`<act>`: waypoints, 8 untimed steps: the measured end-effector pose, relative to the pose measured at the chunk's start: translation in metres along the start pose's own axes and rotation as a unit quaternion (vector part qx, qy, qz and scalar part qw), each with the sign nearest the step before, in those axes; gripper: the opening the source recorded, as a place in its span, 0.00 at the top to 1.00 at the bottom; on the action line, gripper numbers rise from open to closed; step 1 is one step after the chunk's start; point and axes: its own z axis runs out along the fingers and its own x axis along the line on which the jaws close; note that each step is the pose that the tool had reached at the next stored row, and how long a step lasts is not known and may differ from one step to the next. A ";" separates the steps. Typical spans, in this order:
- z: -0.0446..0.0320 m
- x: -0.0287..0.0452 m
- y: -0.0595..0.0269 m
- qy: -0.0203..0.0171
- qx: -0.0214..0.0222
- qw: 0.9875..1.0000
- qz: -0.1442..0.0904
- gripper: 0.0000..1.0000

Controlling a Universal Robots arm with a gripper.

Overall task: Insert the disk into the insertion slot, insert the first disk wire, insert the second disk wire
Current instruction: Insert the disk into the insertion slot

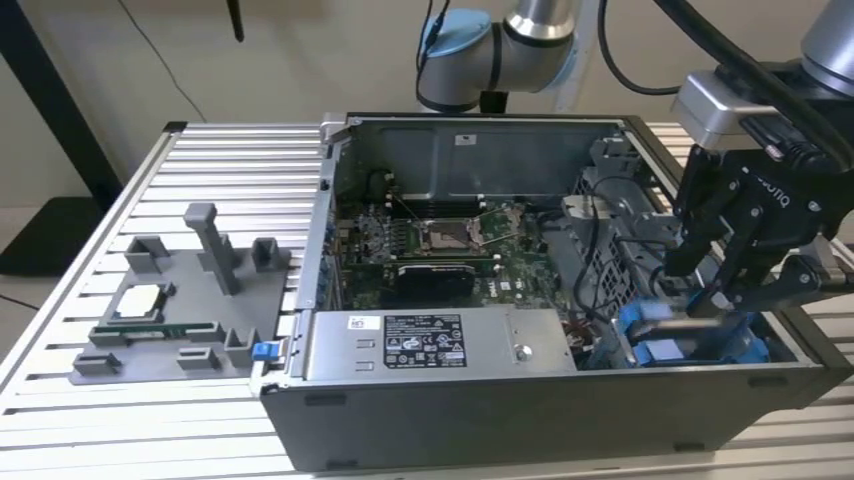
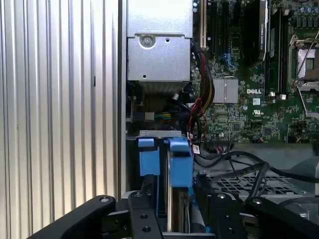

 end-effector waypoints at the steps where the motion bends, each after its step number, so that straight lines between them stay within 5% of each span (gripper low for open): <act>1: -0.0007 0.0000 0.0000 0.000 0.000 1.000 0.000 0.00; 8: -0.0093 -0.0004 0.0004 0.000 0.000 1.000 0.000 0.00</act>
